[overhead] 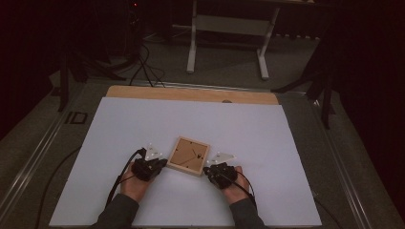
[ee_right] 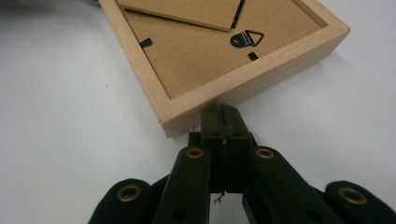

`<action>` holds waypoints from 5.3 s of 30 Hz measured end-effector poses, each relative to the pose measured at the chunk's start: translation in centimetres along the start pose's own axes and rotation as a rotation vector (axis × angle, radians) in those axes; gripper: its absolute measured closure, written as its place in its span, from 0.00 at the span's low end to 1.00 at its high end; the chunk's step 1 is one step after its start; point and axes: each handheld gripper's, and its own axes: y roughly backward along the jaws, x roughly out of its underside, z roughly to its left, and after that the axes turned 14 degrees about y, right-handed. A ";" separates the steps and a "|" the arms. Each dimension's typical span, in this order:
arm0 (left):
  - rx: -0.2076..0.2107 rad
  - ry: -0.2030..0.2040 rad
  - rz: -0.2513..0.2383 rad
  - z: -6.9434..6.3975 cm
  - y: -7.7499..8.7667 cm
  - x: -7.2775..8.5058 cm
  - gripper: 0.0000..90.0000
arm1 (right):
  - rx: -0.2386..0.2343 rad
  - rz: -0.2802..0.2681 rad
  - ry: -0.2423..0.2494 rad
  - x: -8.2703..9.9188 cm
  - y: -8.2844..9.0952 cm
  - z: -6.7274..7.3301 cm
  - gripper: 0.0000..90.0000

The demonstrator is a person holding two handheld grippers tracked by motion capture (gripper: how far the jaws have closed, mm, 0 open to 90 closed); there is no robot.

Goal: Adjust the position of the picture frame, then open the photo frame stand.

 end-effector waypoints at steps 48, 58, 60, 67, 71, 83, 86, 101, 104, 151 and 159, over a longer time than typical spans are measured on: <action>-0.040 0.039 -0.005 1.0 -1.8 -1.7 1.00 | 0.047 0.025 -0.058 -2.2 -2.9 -3.9 1.00; -0.032 0.015 0.002 0.7 -1.8 -1.7 1.00 | 0.047 0.022 -0.070 -2.0 -2.8 -4.2 1.00; -0.031 0.016 0.002 0.8 -1.8 -1.7 1.00 | 0.046 0.021 -0.065 -2.0 -2.8 -4.2 1.00; -0.028 0.041 -0.021 1.4 -1.1 -1.8 0.87 | 0.057 -0.036 -0.060 -2.1 -2.2 -4.6 1.00; -0.013 0.055 -0.041 1.8 -0.4 -2.0 0.80 | 0.069 -0.059 -0.024 -2.3 -1.5 -4.0 1.00; 0.025 0.064 -0.099 1.4 1.1 -2.3 0.65 | 0.076 -0.114 0.043 -2.9 -0.9 -2.4 1.00; 0.035 0.060 -0.106 1.2 1.3 -2.3 0.64 | 0.076 -0.121 0.043 -2.9 -0.7 -2.2 1.00; 0.064 0.046 -0.105 0.2 1.5 -2.8 0.62 | 0.079 -0.114 0.056 -2.6 -1.1 -1.9 1.00; 0.064 0.054 -0.101 0.0 1.5 -2.9 0.60 | 0.078 -0.116 0.053 -2.5 -1.2 -1.9 1.00; 0.013 -0.023 -0.016 -1.5 -3.2 -5.8 0.45 | 0.090 -0.141 0.034 -2.0 -1.4 -1.8 0.99; 0.018 -0.051 -0.007 -1.8 -3.6 -5.8 0.51 | 0.089 -0.141 0.033 -2.0 -1.3 -1.8 0.99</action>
